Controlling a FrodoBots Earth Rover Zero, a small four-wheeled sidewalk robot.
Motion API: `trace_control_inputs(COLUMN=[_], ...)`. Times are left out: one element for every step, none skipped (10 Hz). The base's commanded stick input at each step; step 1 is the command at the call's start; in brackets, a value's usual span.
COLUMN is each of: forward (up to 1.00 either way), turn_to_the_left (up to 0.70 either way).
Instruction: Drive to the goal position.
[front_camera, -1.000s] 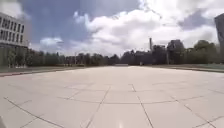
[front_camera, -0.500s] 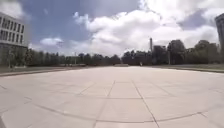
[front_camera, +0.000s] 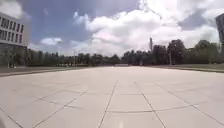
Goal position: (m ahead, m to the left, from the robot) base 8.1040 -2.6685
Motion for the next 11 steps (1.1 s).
trace_control_inputs(forward=[1.0, 1.0, 1.0, 1.0, 1.0, 1.0, 1.0, 1.0, 1.0, 1.0, 1.0], turn_to_the_left=[0.0, 0.0, 0.0, 0.0, 0.0, -0.08, -0.09, 0.0, 0.0, -0.05, -0.1])
